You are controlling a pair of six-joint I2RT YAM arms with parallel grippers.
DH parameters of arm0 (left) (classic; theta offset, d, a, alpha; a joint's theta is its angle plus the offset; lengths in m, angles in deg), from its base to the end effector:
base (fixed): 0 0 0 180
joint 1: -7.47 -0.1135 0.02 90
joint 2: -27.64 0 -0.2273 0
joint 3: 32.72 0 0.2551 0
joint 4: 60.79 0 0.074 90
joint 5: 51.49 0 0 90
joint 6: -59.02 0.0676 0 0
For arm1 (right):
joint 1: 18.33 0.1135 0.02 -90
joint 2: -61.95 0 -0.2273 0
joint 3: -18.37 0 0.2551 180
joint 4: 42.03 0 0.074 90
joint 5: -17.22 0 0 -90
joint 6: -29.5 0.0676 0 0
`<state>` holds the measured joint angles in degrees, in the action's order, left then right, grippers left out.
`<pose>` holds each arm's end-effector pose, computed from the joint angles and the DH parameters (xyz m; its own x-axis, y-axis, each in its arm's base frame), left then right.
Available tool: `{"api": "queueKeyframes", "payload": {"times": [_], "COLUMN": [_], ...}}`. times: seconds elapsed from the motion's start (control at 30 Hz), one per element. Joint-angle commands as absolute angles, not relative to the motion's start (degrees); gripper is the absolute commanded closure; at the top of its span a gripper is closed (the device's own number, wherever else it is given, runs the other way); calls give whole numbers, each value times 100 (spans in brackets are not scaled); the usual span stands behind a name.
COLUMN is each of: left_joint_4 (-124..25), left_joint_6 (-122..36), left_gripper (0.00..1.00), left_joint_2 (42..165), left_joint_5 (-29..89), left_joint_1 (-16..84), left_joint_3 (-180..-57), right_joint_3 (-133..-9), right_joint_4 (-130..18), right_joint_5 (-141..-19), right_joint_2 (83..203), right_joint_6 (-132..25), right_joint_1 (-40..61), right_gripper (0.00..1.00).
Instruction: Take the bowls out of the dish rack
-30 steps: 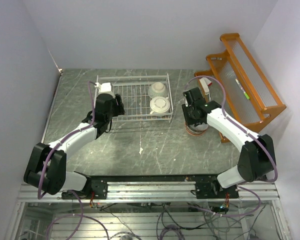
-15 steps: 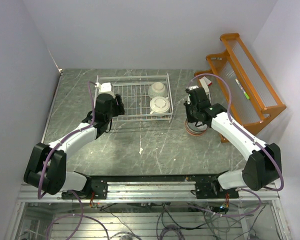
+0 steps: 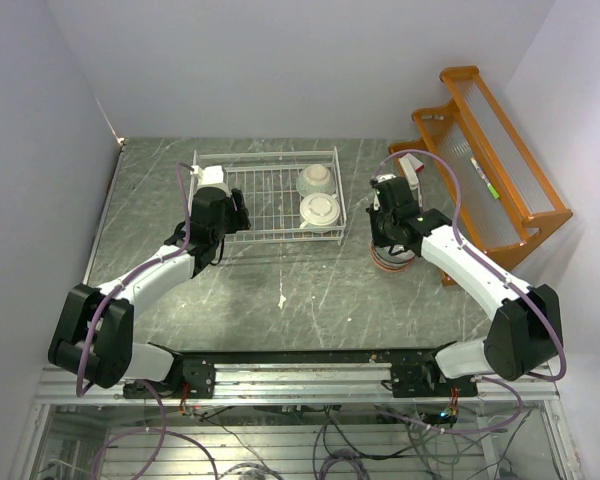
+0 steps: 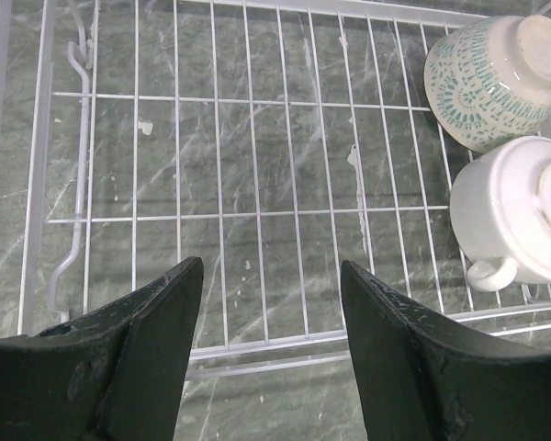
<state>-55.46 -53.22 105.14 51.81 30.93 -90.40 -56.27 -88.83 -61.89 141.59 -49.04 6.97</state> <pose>0.3156 -0.1200 0.1895 -0.4352 -0.2127 -0.8749 0.0342 0.9671 -0.2521 0.2948 0.1252 0.2045 -0.7587 -0.1428 -0.6356 -0.1666 0.9858 -0.0226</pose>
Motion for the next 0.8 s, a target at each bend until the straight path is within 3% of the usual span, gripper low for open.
{"api": "queueKeyframes", "payload": {"times": [0.0, 0.1, 0.3, 0.63, 0.77], "left_joint_4": [-5702, -5744, -5872, -5761, -6003], "left_joint_6": [-5267, -5275, -5303, -5299, -5398], "left_gripper": [28, 28, 28, 27, 28], "left_joint_2": [10556, 10553, 10662, 10979, 10833], "left_joint_5": [5106, 5038, 4846, 4955, 4918], "left_joint_1": [3111, 3111, 3139, 3531, 3541], "left_joint_3": [-9106, -9099, -9203, -9667, -9334], "right_joint_3": [-5503, -5534, -5599, -5947, -6110], "right_joint_4": [-8826, -8877, -8793, -8287, -7636], "right_joint_5": [-5957, -5928, -5879, -5594, -6107], "right_joint_2": [14264, 14279, 13875, 13469, 13656], "right_joint_6": [-4952, -4924, -4893, -4750, -4720], "right_joint_1": [663, 667, 665, 663, 663], "right_gripper": [100, 100, 77, 52, 43]}}
